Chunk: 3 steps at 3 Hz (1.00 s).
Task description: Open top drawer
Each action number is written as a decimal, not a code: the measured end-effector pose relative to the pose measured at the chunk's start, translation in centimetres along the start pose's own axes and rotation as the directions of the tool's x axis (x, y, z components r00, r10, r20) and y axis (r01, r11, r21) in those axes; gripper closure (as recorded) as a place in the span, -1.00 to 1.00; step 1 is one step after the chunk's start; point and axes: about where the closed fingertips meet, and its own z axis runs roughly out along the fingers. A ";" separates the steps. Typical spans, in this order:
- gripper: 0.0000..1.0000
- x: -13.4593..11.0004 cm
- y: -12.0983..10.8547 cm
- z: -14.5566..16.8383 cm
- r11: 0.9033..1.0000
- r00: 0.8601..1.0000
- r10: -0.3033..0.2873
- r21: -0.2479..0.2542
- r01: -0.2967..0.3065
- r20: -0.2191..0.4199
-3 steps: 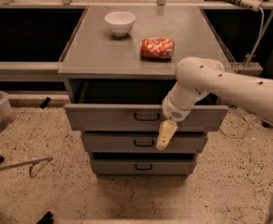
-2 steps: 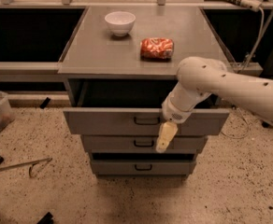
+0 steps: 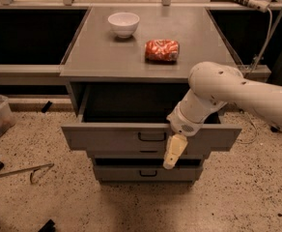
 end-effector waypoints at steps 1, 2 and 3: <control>-1.00 0.9 2.9 0.2 0.999 0.999 0.028 -0.040 -0.029 -0.014; -1.00 1.0 3.3 0.1 0.998 0.999 0.033 -0.045 -0.034 -0.016; -1.00 1.9 6.4 -0.8 0.995 0.996 0.084 -0.055 -0.085 -0.015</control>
Offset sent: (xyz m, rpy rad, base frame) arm -0.1621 -0.0269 0.0149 0.0235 0.1804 -0.1842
